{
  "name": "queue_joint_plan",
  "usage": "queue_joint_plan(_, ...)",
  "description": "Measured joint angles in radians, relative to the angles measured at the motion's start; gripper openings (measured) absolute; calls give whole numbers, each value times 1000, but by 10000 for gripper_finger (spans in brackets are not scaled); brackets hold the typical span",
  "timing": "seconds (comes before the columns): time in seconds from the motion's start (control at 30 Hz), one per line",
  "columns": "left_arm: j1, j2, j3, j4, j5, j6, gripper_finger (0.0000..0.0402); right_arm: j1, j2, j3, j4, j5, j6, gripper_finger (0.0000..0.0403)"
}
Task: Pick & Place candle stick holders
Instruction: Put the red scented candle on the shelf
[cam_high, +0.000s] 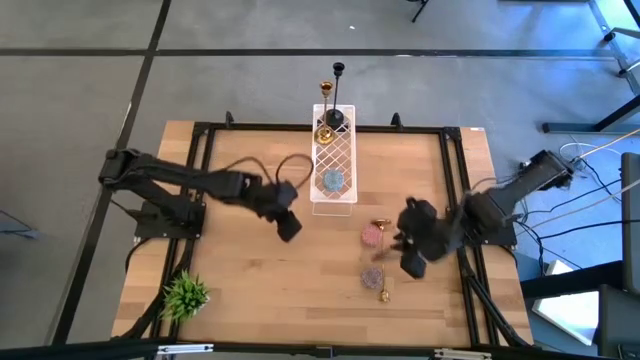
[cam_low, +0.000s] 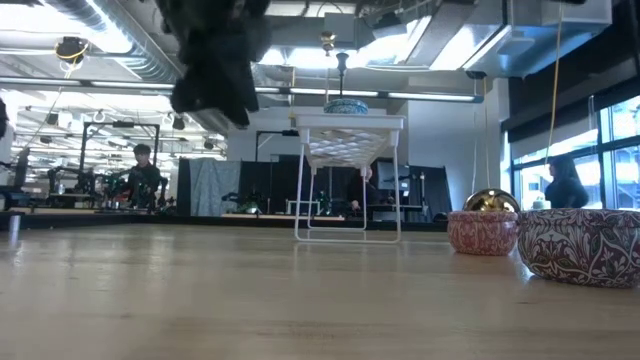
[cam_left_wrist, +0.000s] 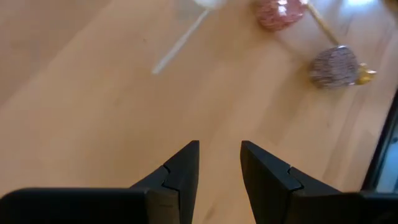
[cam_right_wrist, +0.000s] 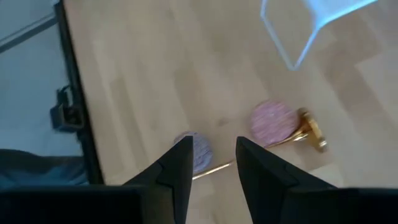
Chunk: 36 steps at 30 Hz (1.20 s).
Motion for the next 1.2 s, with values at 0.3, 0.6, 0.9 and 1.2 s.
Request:
queue_joint_plan(0.3, -269, 6, 0, 198, -259, -216, 113, 217, 47, 0, -1, 169, 223, 124)
queue_joint_plan(0.6, -356, 154, 0, 408, -159, -124, 114, 316, 138, 0, -6, 246, 367, 124)
queue_joint_plan(0.9, -361, 350, 0, 771, -144, -120, 114, 406, 265, 0, -7, 246, 619, 124)
queue_joint_plan(1.2, -309, 538, 91, 1037, -62, 31, 120, 442, 295, 0, -4, 247, 717, 124)
